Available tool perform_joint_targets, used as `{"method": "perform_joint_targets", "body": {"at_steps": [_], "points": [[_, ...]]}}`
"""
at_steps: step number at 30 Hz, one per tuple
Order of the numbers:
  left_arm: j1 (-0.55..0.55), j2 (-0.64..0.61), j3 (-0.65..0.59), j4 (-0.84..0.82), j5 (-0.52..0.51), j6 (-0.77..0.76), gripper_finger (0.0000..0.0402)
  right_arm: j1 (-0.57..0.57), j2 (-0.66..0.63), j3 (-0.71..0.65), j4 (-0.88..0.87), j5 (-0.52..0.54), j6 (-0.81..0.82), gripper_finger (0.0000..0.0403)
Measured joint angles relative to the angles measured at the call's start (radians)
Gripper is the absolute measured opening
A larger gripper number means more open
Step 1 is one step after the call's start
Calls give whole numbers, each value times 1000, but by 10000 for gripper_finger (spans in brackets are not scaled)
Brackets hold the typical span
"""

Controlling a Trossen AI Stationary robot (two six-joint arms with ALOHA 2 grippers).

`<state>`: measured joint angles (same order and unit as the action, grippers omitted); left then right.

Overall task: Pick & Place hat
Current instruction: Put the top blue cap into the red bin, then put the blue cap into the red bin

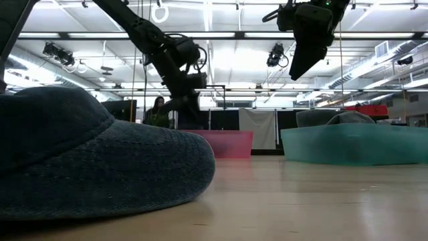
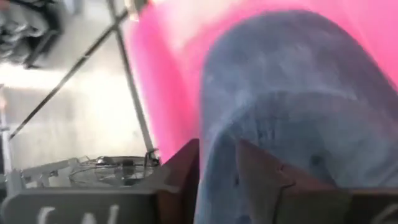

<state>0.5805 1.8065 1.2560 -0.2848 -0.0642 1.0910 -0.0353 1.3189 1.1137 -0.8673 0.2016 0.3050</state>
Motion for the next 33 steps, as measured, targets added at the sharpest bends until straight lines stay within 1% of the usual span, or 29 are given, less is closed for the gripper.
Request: {"method": "perform_joint_targets", "body": {"at_steps": [3,7,12,16,18,19,23,25,29,30,33], "points": [[-12,-1,0,64,-16,-97,134,0,0,0,0,0,0,165],[-41,-27,0,75,-92,-179,151,0,0,0,0,0,-4,165],[-119,-128,0,25,-103,-236,145,0,0,0,0,0,-6,165],[-222,-268,0,-102,-96,-288,134,0,0,0,-1,0,-3,165],[-282,-334,0,-202,-65,-390,132,0,0,0,-1,0,3,165],[-313,-364,0,-256,-30,-460,131,0,0,0,-1,0,4,165],[-449,-461,0,-447,170,-764,131,0,0,0,-1,0,4,165],[-530,-481,0,-495,235,-880,131,0,0,0,0,0,4,165],[-702,-483,0,-511,242,-1034,131,0,0,0,2,0,4,165],[-741,-474,0,-504,231,-1061,131,0,0,0,2,0,4,165],[-849,-435,-5,-499,153,-1142,131,0,0,0,3,0,4,165]]}}
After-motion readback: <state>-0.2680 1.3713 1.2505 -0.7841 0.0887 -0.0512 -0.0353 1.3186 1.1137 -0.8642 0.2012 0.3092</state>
